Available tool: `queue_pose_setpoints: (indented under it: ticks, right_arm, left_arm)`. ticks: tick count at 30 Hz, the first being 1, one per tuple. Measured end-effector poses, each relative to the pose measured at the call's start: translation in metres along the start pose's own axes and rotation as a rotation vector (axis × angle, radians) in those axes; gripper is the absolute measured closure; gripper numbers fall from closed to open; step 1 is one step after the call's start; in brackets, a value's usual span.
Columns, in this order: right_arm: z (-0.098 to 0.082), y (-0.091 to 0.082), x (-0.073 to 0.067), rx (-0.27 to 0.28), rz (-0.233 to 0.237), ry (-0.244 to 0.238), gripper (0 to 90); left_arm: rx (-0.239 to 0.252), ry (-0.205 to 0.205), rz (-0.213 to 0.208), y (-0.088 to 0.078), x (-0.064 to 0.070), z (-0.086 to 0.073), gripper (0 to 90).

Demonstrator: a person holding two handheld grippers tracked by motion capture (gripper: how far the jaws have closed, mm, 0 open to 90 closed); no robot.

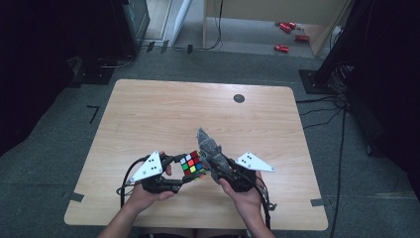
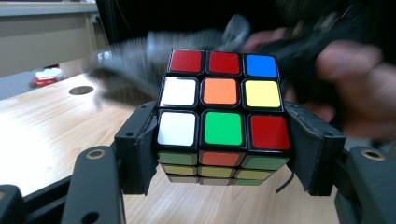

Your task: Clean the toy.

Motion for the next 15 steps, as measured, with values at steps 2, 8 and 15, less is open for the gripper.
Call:
queue_pose_setpoints:
  ticks: [2, 8, 15]
  right_arm:
    - [-0.004, 0.002, 0.007, -0.027, -0.016, 0.031, 63.8]
    - [0.013, -0.013, -0.015, 0.081, 0.048, -0.04, 63.1]
    - [0.003, -0.006, -0.001, 0.006, -0.037, -0.028, 62.8]
  left_arm:
    - [-0.013, 0.005, 0.026, -0.001, -0.003, -0.001, 34.6]
    - [-0.113, 0.074, 0.077, 0.014, 0.003, -0.007, 34.6]
    - [-0.071, 0.069, 0.076, 0.01, 0.006, 0.003, 34.6]
Point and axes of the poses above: each handheld gripper's, and its own axes: y roughly forward along the jaws, z roughly out of its top, x roughly to its right, the point moved 2 cm from there along y, roughly forward along the jaws, and after that the axes turned 6 degrees about -z, right-handed, at the moved point
